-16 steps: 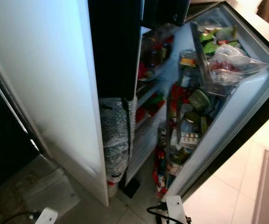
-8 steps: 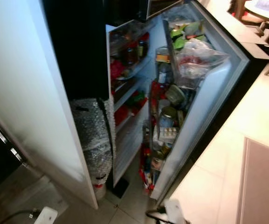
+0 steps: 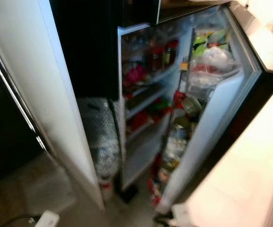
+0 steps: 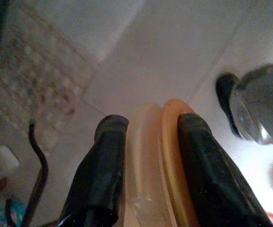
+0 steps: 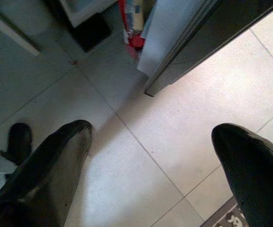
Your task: Restocking fridge
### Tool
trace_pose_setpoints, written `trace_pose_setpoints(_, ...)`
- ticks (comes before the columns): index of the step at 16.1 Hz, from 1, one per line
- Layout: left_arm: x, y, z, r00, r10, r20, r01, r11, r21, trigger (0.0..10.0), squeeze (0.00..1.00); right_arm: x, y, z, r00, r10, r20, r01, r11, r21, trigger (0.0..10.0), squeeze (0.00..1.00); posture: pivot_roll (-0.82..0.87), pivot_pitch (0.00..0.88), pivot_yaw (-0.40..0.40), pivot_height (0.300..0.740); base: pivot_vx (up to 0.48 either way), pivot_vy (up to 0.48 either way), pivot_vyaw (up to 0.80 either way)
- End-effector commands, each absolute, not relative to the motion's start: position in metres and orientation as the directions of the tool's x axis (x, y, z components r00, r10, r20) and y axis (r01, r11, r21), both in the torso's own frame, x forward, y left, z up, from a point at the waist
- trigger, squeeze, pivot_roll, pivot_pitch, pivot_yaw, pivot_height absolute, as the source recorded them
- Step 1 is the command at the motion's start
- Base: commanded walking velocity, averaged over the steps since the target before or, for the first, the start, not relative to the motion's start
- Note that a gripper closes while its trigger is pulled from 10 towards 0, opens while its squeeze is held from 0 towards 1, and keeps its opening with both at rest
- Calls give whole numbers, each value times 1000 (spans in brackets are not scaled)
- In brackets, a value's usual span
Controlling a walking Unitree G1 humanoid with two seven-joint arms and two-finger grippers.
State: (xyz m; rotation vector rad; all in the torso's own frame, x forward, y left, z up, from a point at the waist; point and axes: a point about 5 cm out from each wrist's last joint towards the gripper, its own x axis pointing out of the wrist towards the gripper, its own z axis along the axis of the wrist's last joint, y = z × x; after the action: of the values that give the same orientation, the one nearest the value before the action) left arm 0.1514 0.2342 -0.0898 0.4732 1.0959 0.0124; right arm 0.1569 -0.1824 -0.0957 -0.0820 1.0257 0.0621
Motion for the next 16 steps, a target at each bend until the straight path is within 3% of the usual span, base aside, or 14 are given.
trace_pose_setpoints(1,154,227,-90,472,220,-854,226,906,358,10000,0,164,-189,-92,544,-2,-839,-70,996,-47,10000,0,-79,0,-82,740,0,0,0)
trace_pose_setpoints(8,155,227,-90,468,219,-856,226,907,356,10000,0,192,-189,-78,633,28,-774,-75,997,-25,10000,0,-83,0,-84,740,0,0,0)
trace_pose_setpoints(12,155,227,-90,466,220,-857,224,908,355,10000,0,191,-178,-81,564,119,-817,-172,985,24,10000,0,-85,0,-87,740,0,0,0)
trace_pose_setpoints(16,154,227,-90,465,222,-857,221,908,355,10000,0,194,-189,-76,651,69,-756,-93,996,11,10000,0,-94,0,-88,740,0,0,0)
